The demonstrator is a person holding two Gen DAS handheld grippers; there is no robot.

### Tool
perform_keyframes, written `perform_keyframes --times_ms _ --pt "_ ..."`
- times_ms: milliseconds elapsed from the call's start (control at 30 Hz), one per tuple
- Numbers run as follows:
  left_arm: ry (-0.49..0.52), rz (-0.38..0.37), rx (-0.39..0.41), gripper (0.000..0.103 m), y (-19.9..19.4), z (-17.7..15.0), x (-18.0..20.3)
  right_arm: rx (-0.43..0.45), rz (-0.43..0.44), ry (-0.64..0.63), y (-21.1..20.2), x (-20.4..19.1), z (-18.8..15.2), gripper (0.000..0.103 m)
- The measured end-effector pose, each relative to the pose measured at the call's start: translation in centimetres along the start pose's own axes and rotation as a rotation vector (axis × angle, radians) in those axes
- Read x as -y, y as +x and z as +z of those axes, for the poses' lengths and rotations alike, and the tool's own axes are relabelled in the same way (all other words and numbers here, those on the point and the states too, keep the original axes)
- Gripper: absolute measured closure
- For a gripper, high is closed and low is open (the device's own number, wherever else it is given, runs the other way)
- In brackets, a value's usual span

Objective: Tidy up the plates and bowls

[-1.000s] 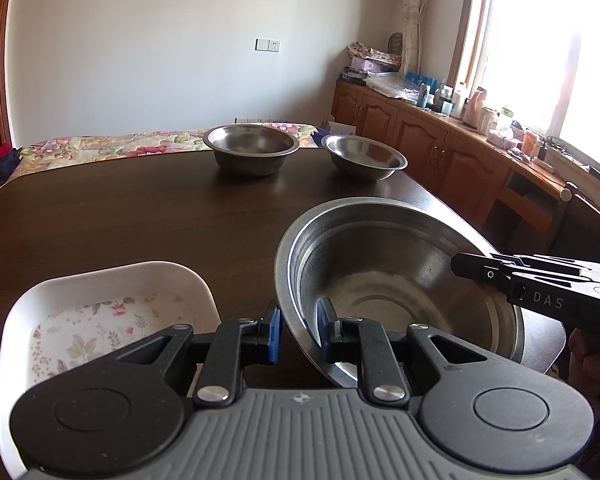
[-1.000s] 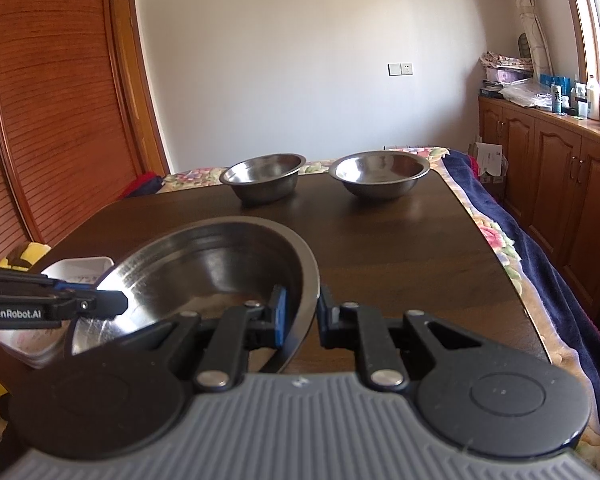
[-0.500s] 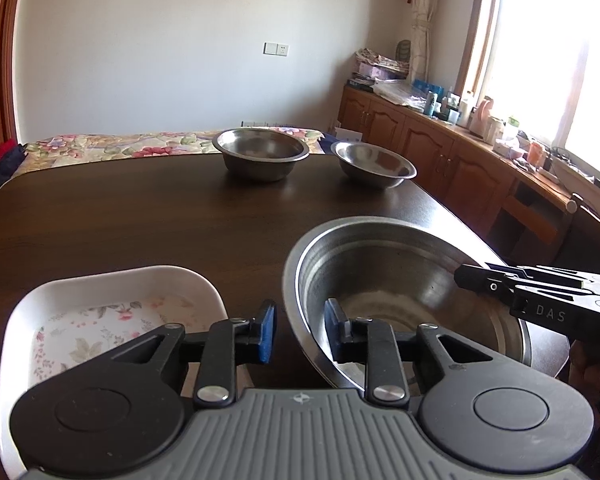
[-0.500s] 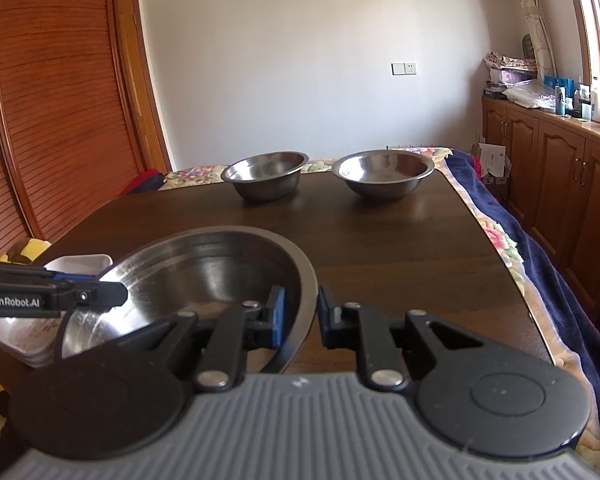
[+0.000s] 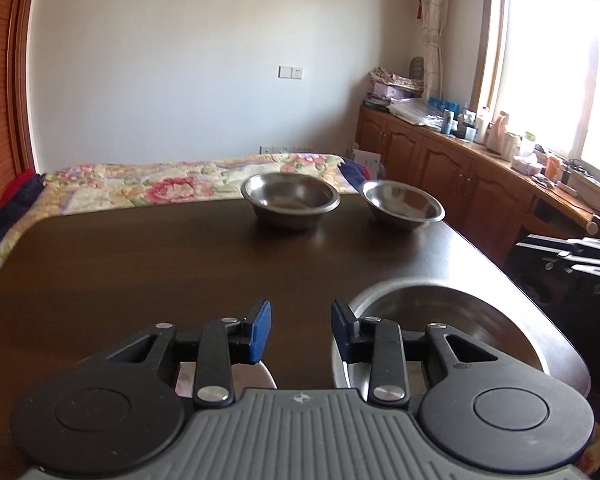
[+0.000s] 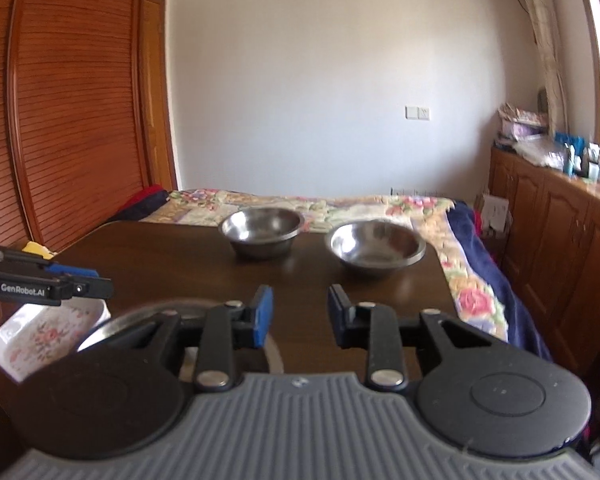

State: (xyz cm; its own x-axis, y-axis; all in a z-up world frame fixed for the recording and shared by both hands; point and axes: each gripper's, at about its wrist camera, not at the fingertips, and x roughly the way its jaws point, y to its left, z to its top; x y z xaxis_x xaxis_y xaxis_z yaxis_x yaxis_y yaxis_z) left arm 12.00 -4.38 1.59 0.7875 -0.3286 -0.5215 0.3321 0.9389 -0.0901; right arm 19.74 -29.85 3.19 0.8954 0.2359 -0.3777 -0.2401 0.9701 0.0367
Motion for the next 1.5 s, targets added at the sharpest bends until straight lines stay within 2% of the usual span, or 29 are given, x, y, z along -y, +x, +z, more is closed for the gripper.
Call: perform_keyframes --times_ms 333,500,867,1133,1500 --pt "0.031 0.009 0.026 0.065 1.7 3.1 -0.9 -0.005 0.053 -0.079 3.1 0.9 3.3 0.071" --pt "0.053 0.007 0.025 0.065 3.0 4.2 -0.9 -0.028 0.093 -0.072 5.1 1.1 4.3 0.071" --pt "0.044 -0.002 -0.004 0.065 6.9 7.1 -1.9 -0.088 0.113 -0.048 9.4 1.8 5.6 0.071" --pt "0.061 0.025 -0.023 0.065 10.0 8.7 -2.5 -0.121 0.128 -0.04 12.7 1.7 6.5 0.071" --pt "0.073 0.041 -0.076 0.065 15.4 10.5 -3.2 -0.193 0.153 -0.042 17.4 1.1 6.2 0.071"
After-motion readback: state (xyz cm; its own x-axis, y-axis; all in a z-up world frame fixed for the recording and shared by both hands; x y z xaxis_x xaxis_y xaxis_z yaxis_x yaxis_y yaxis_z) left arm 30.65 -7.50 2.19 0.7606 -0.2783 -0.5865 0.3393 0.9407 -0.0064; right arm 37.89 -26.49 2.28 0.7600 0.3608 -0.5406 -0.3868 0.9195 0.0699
